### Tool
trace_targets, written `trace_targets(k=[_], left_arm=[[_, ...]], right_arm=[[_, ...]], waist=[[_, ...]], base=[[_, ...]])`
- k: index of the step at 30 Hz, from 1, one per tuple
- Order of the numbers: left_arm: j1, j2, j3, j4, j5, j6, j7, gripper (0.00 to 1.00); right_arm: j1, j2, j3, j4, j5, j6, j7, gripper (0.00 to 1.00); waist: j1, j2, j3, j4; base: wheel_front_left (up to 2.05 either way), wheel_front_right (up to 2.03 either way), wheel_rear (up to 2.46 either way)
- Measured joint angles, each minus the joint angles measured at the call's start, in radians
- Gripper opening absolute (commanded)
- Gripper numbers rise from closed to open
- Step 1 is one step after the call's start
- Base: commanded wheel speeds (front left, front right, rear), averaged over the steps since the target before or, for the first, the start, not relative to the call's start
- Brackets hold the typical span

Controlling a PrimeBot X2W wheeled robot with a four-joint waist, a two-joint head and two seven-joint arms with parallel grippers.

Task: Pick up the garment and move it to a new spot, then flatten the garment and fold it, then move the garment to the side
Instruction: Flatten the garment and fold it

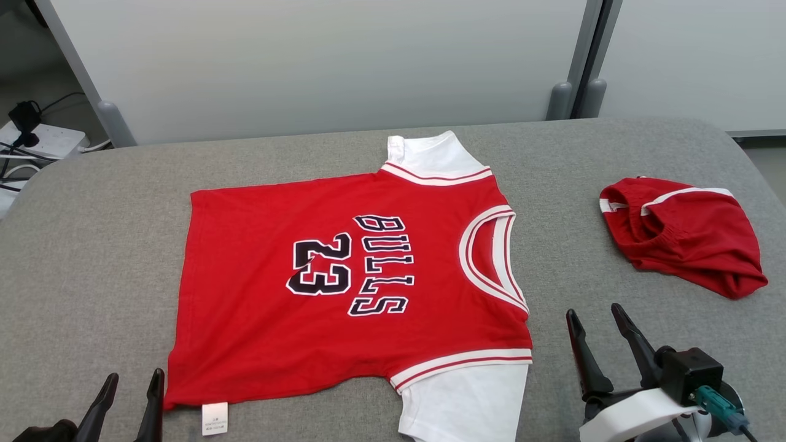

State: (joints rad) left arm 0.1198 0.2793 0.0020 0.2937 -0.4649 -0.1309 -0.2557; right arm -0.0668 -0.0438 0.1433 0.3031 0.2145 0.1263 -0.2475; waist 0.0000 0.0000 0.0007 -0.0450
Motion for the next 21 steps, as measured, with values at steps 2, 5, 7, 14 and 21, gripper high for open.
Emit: trace_targets(k=[2,5,7,14,21], left_arm=[[0.000,0.001,0.000,0.000,0.000,0.000,0.000,1.00],[0.000,0.001,-0.003,0.000,0.000,0.000,0.000,1.00],[0.000,0.001,-0.006,0.000,0.000,0.000,0.000,1.00],[0.000,0.003,-0.018,0.009,-0.001,0.000,0.000,1.00],[0.000,0.021,-0.061,0.051,-0.005,0.000,0.000,1.00]], right_arm=[[0.000,0.001,0.000,-0.004,0.000,0.000,0.000,1.00],[0.000,0.001,0.002,-0.005,-0.005,0.000,0.000,1.00],[0.000,0.000,0.003,-0.006,-0.005,0.000,0.000,1.00],[0.001,0.000,0.013,-0.007,-0.004,0.000,0.000,1.00],[0.001,0.000,0.051,0.011,-0.035,0.000,-0.001,1.00]], waist=[[0.0000,0.0000,0.001,-0.001],[0.0001,0.0000,0.004,-0.002],[0.0000,0.0000,0.006,-0.003],[0.0000,0.0000,0.011,-0.007],[0.0001,0.0000,0.027,-0.009]], base=[[0.00,0.00,0.00],[0.00,0.00,0.00],[0.00,0.00,0.00],[0.00,0.00,0.00],[0.00,0.00,0.00]])
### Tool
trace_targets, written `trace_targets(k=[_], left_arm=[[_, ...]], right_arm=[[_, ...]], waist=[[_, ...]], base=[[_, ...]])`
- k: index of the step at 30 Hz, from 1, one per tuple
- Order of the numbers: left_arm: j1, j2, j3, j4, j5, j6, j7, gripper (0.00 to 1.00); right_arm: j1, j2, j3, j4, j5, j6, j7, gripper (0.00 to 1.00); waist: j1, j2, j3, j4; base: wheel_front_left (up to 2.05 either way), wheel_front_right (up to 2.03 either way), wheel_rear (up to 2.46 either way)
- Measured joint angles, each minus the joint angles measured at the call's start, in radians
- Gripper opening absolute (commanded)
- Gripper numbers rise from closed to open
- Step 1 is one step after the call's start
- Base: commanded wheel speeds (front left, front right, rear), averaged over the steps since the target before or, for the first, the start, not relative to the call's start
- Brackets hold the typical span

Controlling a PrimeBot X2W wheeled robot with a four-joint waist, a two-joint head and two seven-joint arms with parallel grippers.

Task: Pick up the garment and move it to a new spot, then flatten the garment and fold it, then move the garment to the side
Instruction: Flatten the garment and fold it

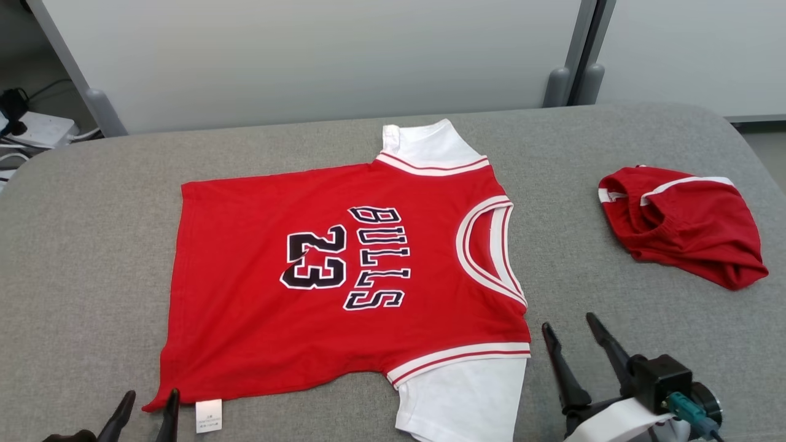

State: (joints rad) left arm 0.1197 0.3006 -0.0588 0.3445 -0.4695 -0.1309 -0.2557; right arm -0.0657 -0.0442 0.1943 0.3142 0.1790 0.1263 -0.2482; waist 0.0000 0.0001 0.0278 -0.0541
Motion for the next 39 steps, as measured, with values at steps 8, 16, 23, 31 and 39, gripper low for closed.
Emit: trace_targets(k=[8,16,23,31,39], left_arm=[[-0.005,0.024,-0.055,0.034,-0.029,0.000,0.000,1.00],[-0.008,0.042,-0.074,0.018,-0.047,0.000,0.000,1.00],[-0.015,0.058,-0.087,0.008,-0.060,0.000,0.000,1.00],[-0.026,0.062,-0.099,-0.005,-0.065,0.000,0.000,1.00],[-0.026,0.067,-0.105,-0.012,-0.069,0.000,0.000,1.00]], right_arm=[[0.000,0.000,0.075,0.081,0.000,0.000,0.001,1.00],[0.029,-0.001,0.136,0.157,0.047,0.000,0.003,1.00],[0.034,-0.001,0.204,0.205,0.118,0.000,0.013,1.00],[0.022,-0.001,0.234,0.262,0.165,0.000,0.022,1.00],[-0.015,-0.017,0.295,0.301,0.214,0.000,0.022,0.76]], waist=[[0.0000,0.0000,0.048,-0.003],[0.0000,0.0000,0.083,0.000],[0.0000,0.0000,0.089,-0.003],[0.0000,0.0000,0.092,0.010],[0.0000,0.0000,0.100,0.024]], base=[[0.00,0.00,0.00],[0.00,0.00,0.00],[0.00,0.00,0.00],[0.00,0.00,0.00],[0.00,0.00,0.00]])
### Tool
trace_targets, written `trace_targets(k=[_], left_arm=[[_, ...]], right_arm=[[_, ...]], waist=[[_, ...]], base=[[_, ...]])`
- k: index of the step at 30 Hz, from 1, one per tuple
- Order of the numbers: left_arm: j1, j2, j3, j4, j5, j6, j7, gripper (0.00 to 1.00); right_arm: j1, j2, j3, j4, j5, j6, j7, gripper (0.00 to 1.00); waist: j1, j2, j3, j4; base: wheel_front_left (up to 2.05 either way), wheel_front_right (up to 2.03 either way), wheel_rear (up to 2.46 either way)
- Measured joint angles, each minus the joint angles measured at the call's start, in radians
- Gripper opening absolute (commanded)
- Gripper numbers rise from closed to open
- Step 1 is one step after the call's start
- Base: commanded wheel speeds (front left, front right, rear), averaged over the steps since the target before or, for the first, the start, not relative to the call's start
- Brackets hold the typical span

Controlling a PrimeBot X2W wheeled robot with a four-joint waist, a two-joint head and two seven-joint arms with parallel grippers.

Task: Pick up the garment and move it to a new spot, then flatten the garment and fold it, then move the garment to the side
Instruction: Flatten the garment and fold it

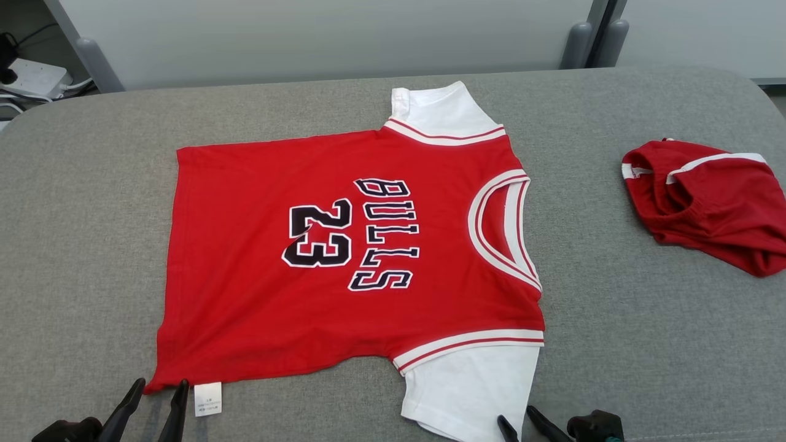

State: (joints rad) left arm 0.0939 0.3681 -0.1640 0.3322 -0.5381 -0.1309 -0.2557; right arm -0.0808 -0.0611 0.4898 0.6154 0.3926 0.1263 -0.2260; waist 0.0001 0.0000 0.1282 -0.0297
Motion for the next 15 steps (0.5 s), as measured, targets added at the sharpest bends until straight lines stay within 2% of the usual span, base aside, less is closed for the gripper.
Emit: trace_targets(k=[3,6,7,8,10,15], left_arm=[[0.000,0.002,-0.002,-0.001,0.000,0.000,0.000,1.00],[0.000,0.003,-0.006,-0.002,0.000,0.000,0.000,1.00],[0.000,0.003,-0.007,-0.002,-0.001,0.000,0.000,1.00],[0.000,0.003,-0.008,-0.002,-0.002,0.000,0.000,1.00],[0.000,0.003,-0.009,-0.008,-0.003,0.000,0.000,1.00],[-0.001,0.015,-0.025,-0.034,-0.007,0.000,0.000,1.00]], right_arm=[[-0.017,-0.005,0.019,0.016,0.004,0.000,0.011,0.73],[-0.030,-0.012,0.051,0.020,0.008,-0.004,0.029,0.64],[-0.034,-0.015,0.059,0.020,0.016,-0.004,0.033,0.50],[-0.036,-0.016,0.069,0.021,0.022,-0.004,0.036,0.46],[-0.041,-0.014,0.079,0.023,0.032,-0.004,0.042,0.00],[-0.055,0.000,0.093,0.051,0.039,-0.001,0.039,0.00]], waist=[[-0.0001,0.0000,0.000,0.002],[-0.0001,0.0000,0.001,0.004],[-0.0001,0.0000,0.002,0.005],[0.0000,0.0000,0.002,0.006],[-0.0001,0.0000,0.003,0.005],[0.0000,0.0000,0.005,-0.001]], base=[[0.00,0.00,0.00],[0.00,0.00,0.00],[0.00,0.00,0.00],[0.00,0.00,0.00],[0.00,0.00,0.00],[0.00,0.00,0.00]])
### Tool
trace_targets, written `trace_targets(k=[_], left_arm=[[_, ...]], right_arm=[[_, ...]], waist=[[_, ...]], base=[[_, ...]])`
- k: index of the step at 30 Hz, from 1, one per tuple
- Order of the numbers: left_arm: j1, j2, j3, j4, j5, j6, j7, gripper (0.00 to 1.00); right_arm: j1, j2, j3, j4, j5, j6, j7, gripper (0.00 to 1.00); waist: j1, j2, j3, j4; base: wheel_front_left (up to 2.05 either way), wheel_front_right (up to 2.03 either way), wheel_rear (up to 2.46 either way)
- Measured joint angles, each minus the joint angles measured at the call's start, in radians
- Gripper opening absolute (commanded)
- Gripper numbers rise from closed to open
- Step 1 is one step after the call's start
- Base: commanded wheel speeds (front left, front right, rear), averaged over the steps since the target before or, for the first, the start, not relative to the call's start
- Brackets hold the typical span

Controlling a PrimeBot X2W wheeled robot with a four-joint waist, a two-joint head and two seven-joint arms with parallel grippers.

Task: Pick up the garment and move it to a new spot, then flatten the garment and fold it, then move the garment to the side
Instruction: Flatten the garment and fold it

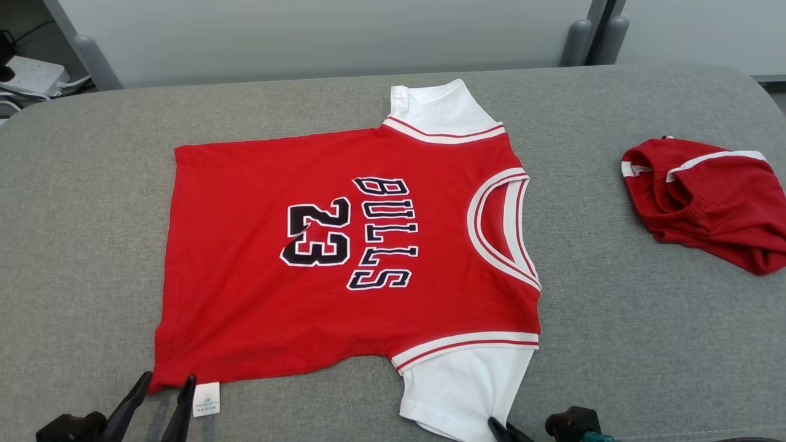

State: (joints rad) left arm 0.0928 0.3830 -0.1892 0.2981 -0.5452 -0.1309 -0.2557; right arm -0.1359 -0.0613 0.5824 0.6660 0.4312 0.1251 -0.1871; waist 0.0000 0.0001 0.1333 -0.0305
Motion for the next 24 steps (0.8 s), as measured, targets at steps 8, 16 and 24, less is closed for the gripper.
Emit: trace_targets(k=[8,16,24], left_arm=[[-0.030,0.072,-0.095,0.005,0.054,0.000,0.000,1.00],[-0.084,0.117,-0.164,0.119,0.057,0.000,0.000,1.00],[-0.135,0.134,-0.152,0.212,0.102,0.000,0.000,1.00]], right_arm=[[-0.002,0.021,-0.036,0.025,-0.011,0.012,-0.022,0.00],[0.000,0.022,-0.039,-0.001,-0.018,0.012,-0.021,0.00],[0.002,0.020,-0.032,-0.025,-0.019,0.012,-0.020,0.00]], waist=[[0.0000,0.0000,-0.002,-0.015],[0.0000,0.0000,0.014,-0.028],[0.0000,0.0000,0.032,-0.035]], base=[[0.00,0.00,0.00],[0.00,0.00,0.00],[0.00,0.00,0.00]])
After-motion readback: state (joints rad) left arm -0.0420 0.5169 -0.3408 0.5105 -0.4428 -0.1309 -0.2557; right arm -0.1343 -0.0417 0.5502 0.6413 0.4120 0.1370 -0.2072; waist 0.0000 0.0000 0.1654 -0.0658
